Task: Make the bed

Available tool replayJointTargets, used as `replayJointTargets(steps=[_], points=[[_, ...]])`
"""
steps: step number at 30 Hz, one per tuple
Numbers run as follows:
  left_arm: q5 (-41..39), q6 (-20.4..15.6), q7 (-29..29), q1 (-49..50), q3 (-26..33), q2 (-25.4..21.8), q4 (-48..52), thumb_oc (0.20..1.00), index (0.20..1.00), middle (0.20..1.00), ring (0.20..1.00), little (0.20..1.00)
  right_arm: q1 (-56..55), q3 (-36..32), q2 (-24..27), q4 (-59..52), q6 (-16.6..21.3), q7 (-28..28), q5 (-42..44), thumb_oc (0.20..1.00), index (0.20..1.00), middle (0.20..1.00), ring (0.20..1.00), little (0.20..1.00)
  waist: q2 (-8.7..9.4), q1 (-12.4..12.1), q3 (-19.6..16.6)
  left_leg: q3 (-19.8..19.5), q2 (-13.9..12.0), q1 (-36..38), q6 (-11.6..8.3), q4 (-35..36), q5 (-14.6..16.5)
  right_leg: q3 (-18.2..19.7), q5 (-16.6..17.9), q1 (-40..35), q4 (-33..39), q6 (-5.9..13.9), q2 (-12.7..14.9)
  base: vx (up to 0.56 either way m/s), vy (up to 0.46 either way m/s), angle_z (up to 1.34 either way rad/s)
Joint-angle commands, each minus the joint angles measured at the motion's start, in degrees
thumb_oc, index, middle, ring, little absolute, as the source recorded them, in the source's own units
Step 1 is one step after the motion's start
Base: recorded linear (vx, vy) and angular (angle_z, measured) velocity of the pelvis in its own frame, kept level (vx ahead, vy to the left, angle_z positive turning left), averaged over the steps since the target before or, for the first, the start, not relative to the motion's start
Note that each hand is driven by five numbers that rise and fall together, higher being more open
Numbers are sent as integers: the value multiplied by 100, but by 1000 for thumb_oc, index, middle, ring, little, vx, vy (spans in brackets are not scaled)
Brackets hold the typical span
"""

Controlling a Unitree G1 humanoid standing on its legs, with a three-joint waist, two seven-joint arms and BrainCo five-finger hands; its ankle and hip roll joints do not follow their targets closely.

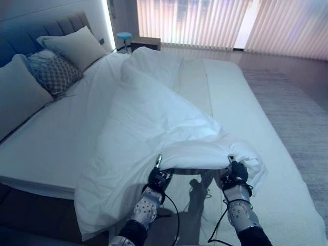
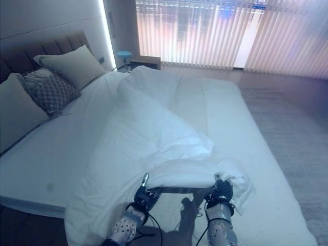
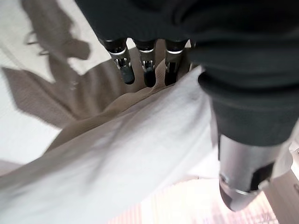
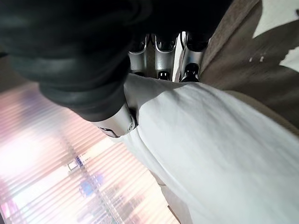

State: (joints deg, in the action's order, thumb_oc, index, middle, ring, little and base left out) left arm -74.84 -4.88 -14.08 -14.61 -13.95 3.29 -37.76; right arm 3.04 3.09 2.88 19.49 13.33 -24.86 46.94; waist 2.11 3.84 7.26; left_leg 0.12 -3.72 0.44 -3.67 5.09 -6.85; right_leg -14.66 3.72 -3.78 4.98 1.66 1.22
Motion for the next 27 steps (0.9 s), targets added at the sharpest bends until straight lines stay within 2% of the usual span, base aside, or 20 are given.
replayJointTargets(steps=[1, 8, 9, 10, 11, 13, 18, 23, 26, 27], points=[[575, -897, -223, -547, 1152, -208, -438, 1000, 1000, 1000, 1000, 1000, -251, -708, 482, -830, 681, -61, 34, 200, 200, 200, 200, 200, 236, 53, -164, 517, 212, 212, -119, -9, 599, 178, -193, 318, -377, 402, 15, -9, -29, -5], [820, -920, -314, -587, 1616, -310, -837, 1000, 1000, 1000, 1000, 1000, -601, -551, 631, -695, 388, 145, -214, 200, 200, 200, 200, 200, 175, 173, -216, 705, 112, 319, -151, -9, 567, 386, -192, 277, -307, 368, -103, -8, -39, -23], [870, -946, -318, -571, 1632, -329, -849, 878, 878, 878, 878, 878, -634, -512, 663, -600, 344, 180, -239, 200, 200, 200, 200, 200, 163, 179, -211, 718, 100, 326, -157, -9, 556, 403, -189, 274, -295, 365, -116, -15, -39, -19], [872, -946, -319, -569, 1635, -327, -849, 592, 592, 592, 592, 592, -632, -510, 667, -592, 347, 186, -235, 200, 200, 200, 200, 200, 161, 178, -212, 722, 98, 328, -158, -9, 557, 407, -187, 273, -293, 364, -118, -33, -47, -14], [1170, -926, -332, -523, 1587, -406, -778, 200, 200, 200, 200, 200, -646, -450, 724, -459, 271, 233, -337, 200, 200, 200, 200, 200, 136, 176, -198, 726, 78, 321, -168, -9, 528, 419, -183, 272, -274, 358, -132, -35, -40, -10], [1699, -840, -312, -371, 1510, -555, -767, 200, 200, 200, 200, 200, -648, -383, 789, -242, 216, 345, -444, 200, 200, 200, 200, 200, 97, 155, -163, 716, 55, 310, -171, -9, 482, 433, -198, 296, -308, 342, -147, -51, -46, -6], [2087, -839, -281, -68, 1497, -703, -643, 200, 200, 200, 200, 200, -650, -363, 874, 91, 152, 439, -517, 200, 200, 200, 200, 200, -12, 95, -94, 631, 93, 264, -164, -9, 407, 366, -253, 319, -416, 306, -126, -38, -5, -2], [2203, -913, -170, 141, 1434, -739, -189, 200, 200, 200, 200, 200, -441, -468, 1049, 503, 87, 410, -690, 200, 200, 200, 200, 200, -254, 3, 136, 379, 253, 34, -152, -9, 221, -104, -305, 533, -778, 287, 184, -103, 81, 41], [2156, -908, -106, 274, 1510, -728, -95, 200, 200, 200, 200, 200, -418, -502, 1072, 566, 35, 442, -692, 200, 200, 200, 200, 200, -278, 12, 145, 412, 215, 175, -110, -47, 318, -219, -281, 549, -835, 314, 339, -67, 118, 72], [2136, -994, -60, 426, 1594, -740, 84, 200, 200, 200, 200, 200, -346, -433, 1075, 705, -13, 531, -682, 200, 200, 200, 200, 200, -232, -56, 139, 343, 103, 285, -118, -418, 593, -172, -183, 566, -793, 359, 505, -79, 162, 51]])
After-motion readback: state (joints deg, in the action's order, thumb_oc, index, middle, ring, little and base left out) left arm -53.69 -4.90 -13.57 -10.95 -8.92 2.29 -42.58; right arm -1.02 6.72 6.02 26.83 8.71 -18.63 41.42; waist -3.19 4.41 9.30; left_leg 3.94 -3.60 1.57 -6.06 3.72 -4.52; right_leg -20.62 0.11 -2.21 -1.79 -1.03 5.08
